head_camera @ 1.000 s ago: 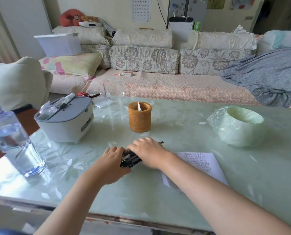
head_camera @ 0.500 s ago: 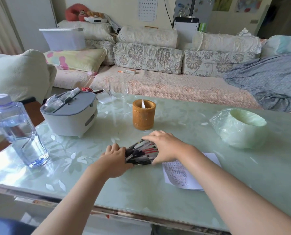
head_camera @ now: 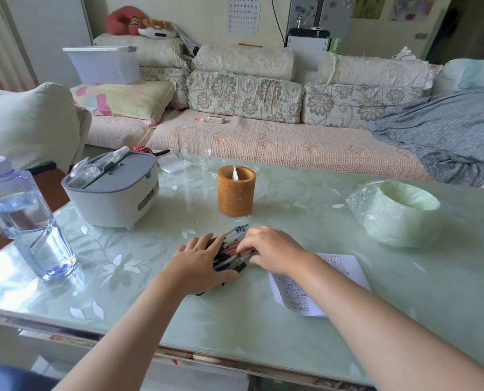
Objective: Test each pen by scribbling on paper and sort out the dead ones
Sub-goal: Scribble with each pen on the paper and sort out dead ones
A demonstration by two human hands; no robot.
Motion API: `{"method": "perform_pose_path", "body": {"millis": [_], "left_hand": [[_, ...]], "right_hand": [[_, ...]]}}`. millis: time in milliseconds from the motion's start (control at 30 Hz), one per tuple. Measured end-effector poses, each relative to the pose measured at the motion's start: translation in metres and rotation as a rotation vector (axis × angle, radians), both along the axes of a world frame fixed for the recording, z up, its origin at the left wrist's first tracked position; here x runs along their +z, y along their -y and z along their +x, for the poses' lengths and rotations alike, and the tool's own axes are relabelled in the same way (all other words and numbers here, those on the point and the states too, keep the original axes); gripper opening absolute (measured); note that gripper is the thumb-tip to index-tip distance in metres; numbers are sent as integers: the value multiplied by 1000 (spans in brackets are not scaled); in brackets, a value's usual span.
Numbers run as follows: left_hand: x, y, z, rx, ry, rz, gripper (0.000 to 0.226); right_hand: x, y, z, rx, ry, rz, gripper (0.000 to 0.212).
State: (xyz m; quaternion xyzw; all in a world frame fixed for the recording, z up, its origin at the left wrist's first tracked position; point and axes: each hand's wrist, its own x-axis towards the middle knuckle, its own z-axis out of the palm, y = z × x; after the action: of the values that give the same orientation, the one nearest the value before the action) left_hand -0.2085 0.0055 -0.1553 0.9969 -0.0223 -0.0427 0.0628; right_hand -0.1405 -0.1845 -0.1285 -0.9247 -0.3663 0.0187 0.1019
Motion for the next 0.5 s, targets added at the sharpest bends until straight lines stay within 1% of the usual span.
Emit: {"method": "perform_pose_path", "body": {"millis": [67,167,233,300,400,500], "left_hand": [[-1,1,-1,22,-15,15,101],[1,5,-3,75,-34,37,106],[3,7,-6,121,-44,63,109],[3,8,-7,150,-50,75,113],[-2,9,-5,148,-42,9,112],[-3,10,-4,119,-13,-5,110]], "right_hand": [[0,0,1,-9,-2,24,38],[2,5,4,-90,-55,23,54],[3,10,5,-128,-89,-13,59],[2,13,4,-135,-124,-19,56],[-1,13,1,-121,-153,13,52],[-1,14,2,-134,-190,50,56]]}}
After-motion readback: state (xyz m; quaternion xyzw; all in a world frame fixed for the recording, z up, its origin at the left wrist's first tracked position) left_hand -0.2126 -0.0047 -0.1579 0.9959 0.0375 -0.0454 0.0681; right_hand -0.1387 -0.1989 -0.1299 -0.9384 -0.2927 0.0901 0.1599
